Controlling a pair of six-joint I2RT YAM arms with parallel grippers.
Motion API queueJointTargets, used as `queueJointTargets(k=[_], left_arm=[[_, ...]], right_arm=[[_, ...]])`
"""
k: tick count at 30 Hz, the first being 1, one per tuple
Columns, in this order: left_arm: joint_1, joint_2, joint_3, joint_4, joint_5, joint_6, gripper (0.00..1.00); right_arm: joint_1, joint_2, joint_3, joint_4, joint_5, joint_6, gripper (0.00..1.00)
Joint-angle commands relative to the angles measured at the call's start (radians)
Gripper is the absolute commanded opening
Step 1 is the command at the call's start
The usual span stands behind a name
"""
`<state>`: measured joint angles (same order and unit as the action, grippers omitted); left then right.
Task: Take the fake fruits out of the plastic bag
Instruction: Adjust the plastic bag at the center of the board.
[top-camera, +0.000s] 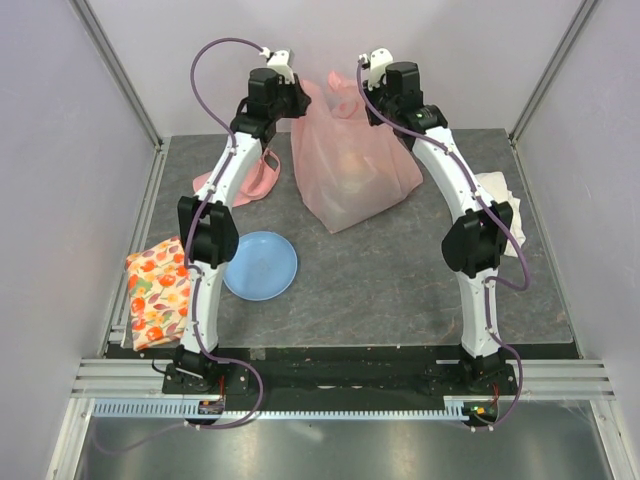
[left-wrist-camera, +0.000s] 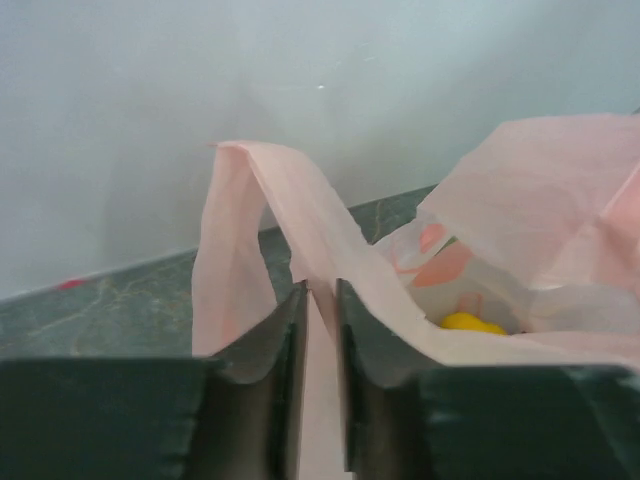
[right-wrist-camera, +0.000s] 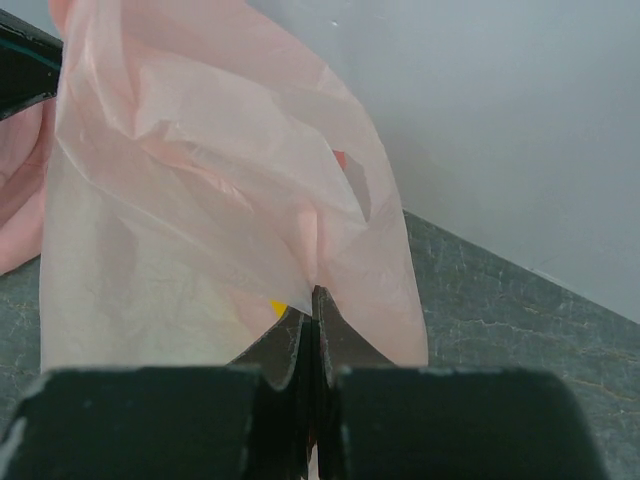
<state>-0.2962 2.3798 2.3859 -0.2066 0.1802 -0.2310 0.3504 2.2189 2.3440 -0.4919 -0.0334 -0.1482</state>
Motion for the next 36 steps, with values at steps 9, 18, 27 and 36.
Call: queueJointTargets(k=[9,18,27,36], left_arm=[[0.043,-0.037,0.111,0.188,0.154,0.094,0.02],[0.046,-0.135,0.236,0.187,0.295,0.094,0.01],[0.049,-0.699,-0.549,-0.074,0.633,0.104,0.02],[0.042,-0.998,-1.013,-0.108,0.552,0.044,0.58]], right_arm=[[-0.048,0.098,0.193,0.186,0.061,0.047,0.00],[-0.096,0.076,0.204,0.480,0.136,0.050,0.00],[-0.117,-0.490,-0.737,0.463,-0.072,0.044,0.00],[-0.053,-0.898,-1.293,0.132,-0.152,0.190,0.06]])
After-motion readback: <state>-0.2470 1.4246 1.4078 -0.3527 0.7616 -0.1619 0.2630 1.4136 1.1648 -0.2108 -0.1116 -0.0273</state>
